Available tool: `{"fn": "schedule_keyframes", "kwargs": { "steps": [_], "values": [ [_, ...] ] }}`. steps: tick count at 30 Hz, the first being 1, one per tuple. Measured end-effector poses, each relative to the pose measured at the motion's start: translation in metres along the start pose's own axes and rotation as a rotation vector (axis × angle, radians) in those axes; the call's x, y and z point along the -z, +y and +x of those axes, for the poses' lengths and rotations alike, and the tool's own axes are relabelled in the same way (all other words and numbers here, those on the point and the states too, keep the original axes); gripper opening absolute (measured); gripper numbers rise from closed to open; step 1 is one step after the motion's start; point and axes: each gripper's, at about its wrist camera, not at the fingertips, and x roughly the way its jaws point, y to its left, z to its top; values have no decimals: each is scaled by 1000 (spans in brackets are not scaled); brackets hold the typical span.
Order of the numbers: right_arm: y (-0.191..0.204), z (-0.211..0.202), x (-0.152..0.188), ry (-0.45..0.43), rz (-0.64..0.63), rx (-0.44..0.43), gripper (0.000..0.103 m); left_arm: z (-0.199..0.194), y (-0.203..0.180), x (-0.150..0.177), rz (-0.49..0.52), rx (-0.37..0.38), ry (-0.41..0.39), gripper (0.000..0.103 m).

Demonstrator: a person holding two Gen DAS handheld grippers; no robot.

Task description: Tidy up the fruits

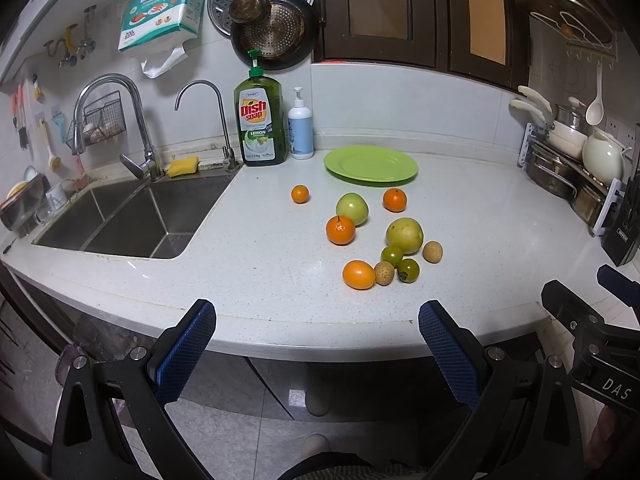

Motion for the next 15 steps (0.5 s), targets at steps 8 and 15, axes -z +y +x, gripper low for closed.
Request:
{"fn": "schedule_keyframes", "kwargs": {
  "steps": [8,15],
  "values": [
    [1,-2,0,3,1,0,103,3,-1,1,4,1,9,103],
    [5,16,3,23,-6,-8,103,11,2,-3,5,3,29,103]
  ]
}}
